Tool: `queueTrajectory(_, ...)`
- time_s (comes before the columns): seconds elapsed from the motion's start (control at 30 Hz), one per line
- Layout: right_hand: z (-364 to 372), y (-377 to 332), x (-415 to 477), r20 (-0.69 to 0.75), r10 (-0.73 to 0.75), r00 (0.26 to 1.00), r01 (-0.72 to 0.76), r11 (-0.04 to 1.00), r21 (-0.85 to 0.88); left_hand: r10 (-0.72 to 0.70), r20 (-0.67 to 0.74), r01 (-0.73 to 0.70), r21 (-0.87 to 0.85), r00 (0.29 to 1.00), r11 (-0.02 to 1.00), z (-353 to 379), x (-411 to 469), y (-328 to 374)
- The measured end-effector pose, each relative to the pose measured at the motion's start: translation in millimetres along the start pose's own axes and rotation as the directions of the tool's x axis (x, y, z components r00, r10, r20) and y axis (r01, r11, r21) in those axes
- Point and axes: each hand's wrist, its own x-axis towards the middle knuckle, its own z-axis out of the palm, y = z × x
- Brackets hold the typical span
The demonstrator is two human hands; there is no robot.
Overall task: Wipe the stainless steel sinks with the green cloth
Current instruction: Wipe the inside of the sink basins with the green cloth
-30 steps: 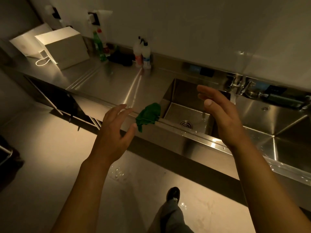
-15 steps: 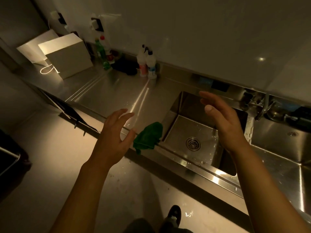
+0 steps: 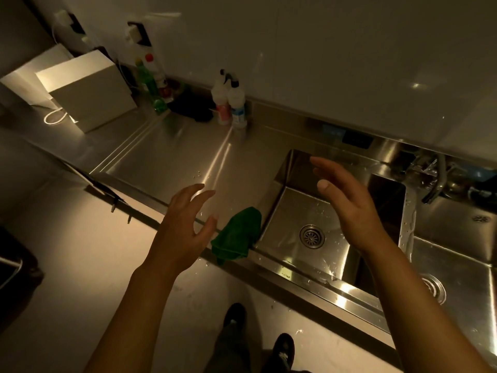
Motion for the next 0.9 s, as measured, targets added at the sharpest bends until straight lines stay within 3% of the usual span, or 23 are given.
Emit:
queueTrajectory(0.47,81,16,50,-0.034,0.126,0.991,-0.127,0.991,-0.041,0.003,0.035,-0.003,0.001,0.999,1.0,-3,63,-93)
queueTrajectory(0.63,124,47,60,-0.079,0.205,0.976,-0.212,0.973,-0.091,0.065,0.092,-0.072,0.07,0.994,0.995,-6,96,-133)
queueTrajectory(0.77,166,84,60,-0.055,0.311,0.949,-0.315,0.928,-0.2,0.059,0.115,-0.073,0.126,0.992,0.989,11,111,-167)
queueTrajectory(0.9,206,125,56,-0.034,0.344,0.938,-0.331,0.864,-0.379,0.039,0.232,-0.077,0.16,0.972,0.984,41,100,-191)
